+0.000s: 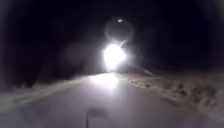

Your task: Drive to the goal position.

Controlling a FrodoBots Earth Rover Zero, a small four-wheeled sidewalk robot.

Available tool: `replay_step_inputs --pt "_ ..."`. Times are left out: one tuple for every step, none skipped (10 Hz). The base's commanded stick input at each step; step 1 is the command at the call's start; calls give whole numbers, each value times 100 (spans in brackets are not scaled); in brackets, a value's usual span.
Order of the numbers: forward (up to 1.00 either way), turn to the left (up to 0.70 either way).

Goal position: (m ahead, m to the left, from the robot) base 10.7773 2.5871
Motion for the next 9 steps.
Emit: replay_step_inputs --pt "85 0" --pt "85 0" --pt "85 0" --pt "85 0" --pt "85 0" --pt "85 0" --pt "85 0" --pt "85 0" --pt "85 17"
